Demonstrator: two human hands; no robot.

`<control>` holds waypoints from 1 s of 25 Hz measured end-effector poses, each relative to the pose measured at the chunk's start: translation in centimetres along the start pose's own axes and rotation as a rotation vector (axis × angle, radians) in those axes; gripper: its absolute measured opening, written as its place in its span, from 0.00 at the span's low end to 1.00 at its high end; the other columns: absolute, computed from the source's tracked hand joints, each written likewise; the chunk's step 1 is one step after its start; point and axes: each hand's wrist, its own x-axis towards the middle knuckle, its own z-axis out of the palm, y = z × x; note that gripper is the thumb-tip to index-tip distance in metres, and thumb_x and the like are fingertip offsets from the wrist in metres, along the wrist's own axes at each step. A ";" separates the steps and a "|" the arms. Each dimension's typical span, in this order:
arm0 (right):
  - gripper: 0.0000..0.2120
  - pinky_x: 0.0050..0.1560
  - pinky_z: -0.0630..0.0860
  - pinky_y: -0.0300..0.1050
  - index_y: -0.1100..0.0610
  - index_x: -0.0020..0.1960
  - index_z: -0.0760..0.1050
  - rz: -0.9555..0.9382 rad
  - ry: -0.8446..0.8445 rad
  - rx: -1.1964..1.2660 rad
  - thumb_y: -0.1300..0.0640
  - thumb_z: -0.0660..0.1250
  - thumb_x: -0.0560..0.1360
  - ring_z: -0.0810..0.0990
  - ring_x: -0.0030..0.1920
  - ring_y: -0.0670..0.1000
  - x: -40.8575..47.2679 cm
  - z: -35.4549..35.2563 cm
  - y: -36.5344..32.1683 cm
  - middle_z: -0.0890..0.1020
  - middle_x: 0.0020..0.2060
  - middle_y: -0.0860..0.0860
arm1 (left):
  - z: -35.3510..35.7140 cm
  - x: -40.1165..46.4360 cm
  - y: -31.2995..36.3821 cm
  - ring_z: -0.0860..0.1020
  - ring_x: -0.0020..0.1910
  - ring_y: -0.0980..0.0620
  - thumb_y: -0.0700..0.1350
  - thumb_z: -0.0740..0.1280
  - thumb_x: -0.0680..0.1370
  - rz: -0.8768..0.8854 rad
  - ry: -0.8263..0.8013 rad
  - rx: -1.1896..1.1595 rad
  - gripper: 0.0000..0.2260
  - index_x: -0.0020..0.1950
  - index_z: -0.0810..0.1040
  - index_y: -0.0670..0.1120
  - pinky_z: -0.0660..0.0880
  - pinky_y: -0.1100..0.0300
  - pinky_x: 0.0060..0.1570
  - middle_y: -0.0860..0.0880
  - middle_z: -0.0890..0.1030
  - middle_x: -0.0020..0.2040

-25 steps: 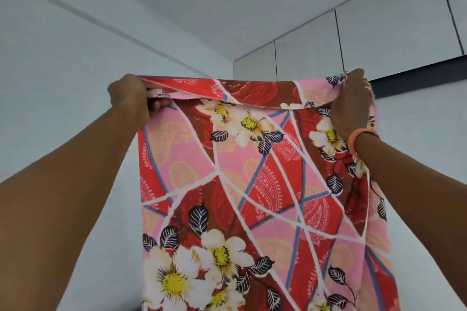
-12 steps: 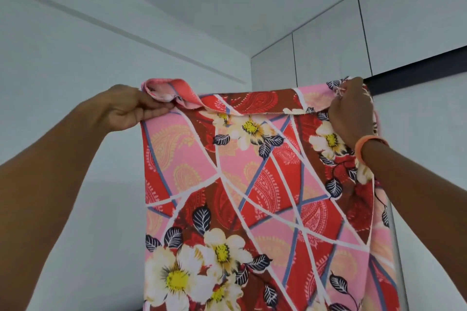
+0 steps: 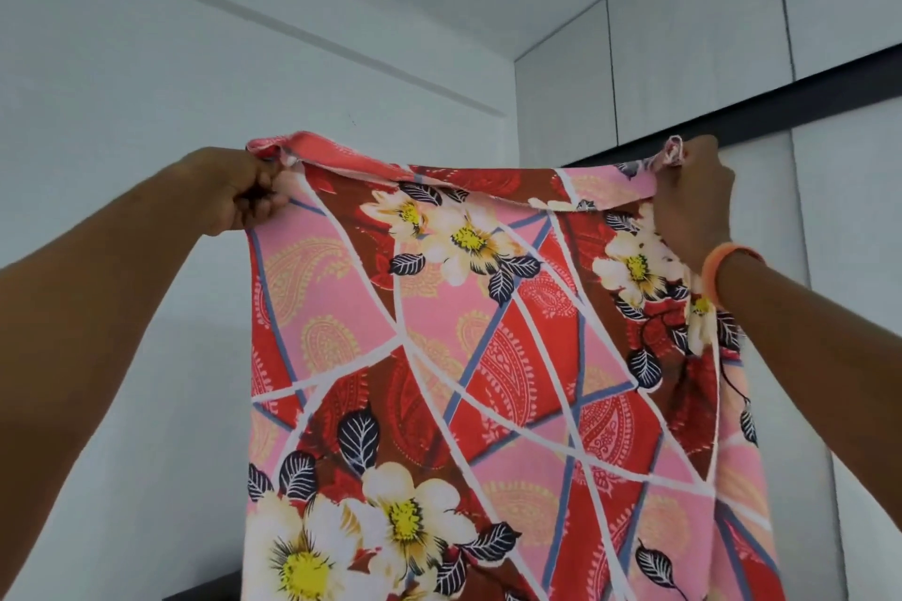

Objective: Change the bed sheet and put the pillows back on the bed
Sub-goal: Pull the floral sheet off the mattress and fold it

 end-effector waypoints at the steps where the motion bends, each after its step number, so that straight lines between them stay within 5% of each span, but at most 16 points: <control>1: 0.09 0.40 0.67 0.45 0.64 0.53 0.71 0.033 -0.062 0.008 0.58 0.59 0.81 0.76 0.44 0.60 -0.2 1.8 0.9 0.79 0.47 0.62 | 0.3 1.2 -1.6 0.73 0.16 0.59 0.44 0.58 0.85 -0.034 -0.003 -0.016 0.13 0.40 0.73 0.46 0.69 0.69 0.16 0.52 0.73 0.19; 5: 0.10 0.50 0.81 0.55 0.69 0.50 0.76 0.374 -0.233 0.218 0.62 0.60 0.78 0.83 0.45 0.61 -3.1 9.8 6.0 0.82 0.47 0.65 | 1.0 7.0 -10.7 0.80 0.22 0.52 0.44 0.57 0.85 -0.228 -0.036 -0.132 0.11 0.47 0.73 0.41 0.78 0.58 0.22 0.46 0.79 0.23; 8: 0.12 0.39 0.83 0.45 0.73 0.56 0.74 0.645 -0.363 0.397 0.68 0.54 0.80 0.86 0.39 0.55 -7.7 17.2 11.0 0.84 0.41 0.62 | 1.9 13.5 -21.1 0.83 0.38 0.44 0.44 0.56 0.85 -0.332 -0.045 -0.197 0.09 0.55 0.73 0.40 0.81 0.53 0.47 0.40 0.82 0.35; 10: 0.16 0.44 0.82 0.47 0.73 0.60 0.73 0.741 -0.433 0.401 0.65 0.52 0.81 0.85 0.47 0.59 -11.5 22.5 14.4 0.85 0.44 0.61 | 2.9 18.0 -28.5 0.80 0.44 0.44 0.44 0.56 0.85 -0.374 -0.052 -0.241 0.10 0.56 0.74 0.41 0.76 0.51 0.58 0.40 0.80 0.42; 13: 0.22 0.43 0.80 0.42 0.72 0.66 0.69 0.889 -0.501 0.405 0.61 0.46 0.82 0.83 0.49 0.57 -17.4 27.7 18.8 0.80 0.56 0.64 | 4.5 21.7 -38.3 0.81 0.41 0.48 0.45 0.55 0.86 -0.427 -0.034 -0.306 0.12 0.48 0.73 0.42 0.79 0.52 0.55 0.42 0.82 0.35; 16: 0.21 0.57 0.78 0.48 0.71 0.69 0.68 0.959 -0.564 0.324 0.61 0.48 0.83 0.80 0.60 0.59 -24.2 31.7 23.1 0.78 0.62 0.64 | 5.7 22.5 -47.7 0.83 0.36 0.54 0.45 0.55 0.85 -0.480 -0.035 -0.327 0.14 0.46 0.75 0.43 0.82 0.56 0.46 0.48 0.82 0.30; 18: 0.23 0.62 0.75 0.50 0.71 0.67 0.70 1.049 -0.560 0.363 0.61 0.44 0.82 0.80 0.59 0.60 -28.5 32.9 25.3 0.80 0.58 0.64 | 5.9 21.9 -52.7 0.83 0.38 0.54 0.43 0.55 0.84 -0.502 -0.043 -0.339 0.14 0.45 0.76 0.44 0.82 0.58 0.44 0.47 0.82 0.36; 21: 0.21 0.56 0.78 0.48 0.66 0.57 0.76 1.153 -0.443 0.372 0.62 0.45 0.81 0.82 0.49 0.58 -33.5 32.7 27.4 0.82 0.46 0.60 | 5.3 19.9 -57.9 0.82 0.44 0.50 0.47 0.55 0.84 -0.555 -0.007 -0.395 0.15 0.47 0.77 0.43 0.82 0.58 0.45 0.44 0.79 0.46; 25: 0.18 0.47 0.81 0.43 0.61 0.47 0.78 1.257 -0.450 0.386 0.62 0.49 0.81 0.85 0.47 0.55 -41.3 28.3 30.2 0.85 0.45 0.58 | 2.7 11.4 -65.1 0.82 0.36 0.49 0.52 0.58 0.83 -0.670 0.041 -0.434 0.15 0.48 0.76 0.42 0.82 0.57 0.50 0.43 0.80 0.37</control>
